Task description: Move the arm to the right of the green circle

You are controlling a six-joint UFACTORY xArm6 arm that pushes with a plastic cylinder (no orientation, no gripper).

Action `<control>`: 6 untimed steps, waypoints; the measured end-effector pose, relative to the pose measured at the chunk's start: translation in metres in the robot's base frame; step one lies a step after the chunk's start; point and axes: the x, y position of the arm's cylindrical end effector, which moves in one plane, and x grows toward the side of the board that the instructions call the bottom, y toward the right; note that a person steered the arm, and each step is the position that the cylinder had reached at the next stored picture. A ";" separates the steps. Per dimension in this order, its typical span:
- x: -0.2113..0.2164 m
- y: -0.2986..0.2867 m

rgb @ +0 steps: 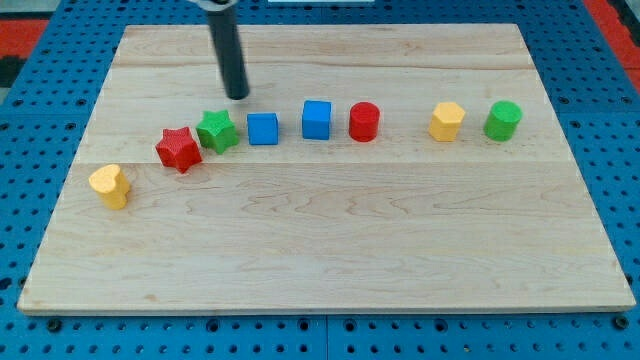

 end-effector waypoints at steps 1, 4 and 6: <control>-0.006 0.093; 0.027 0.340; 0.066 0.299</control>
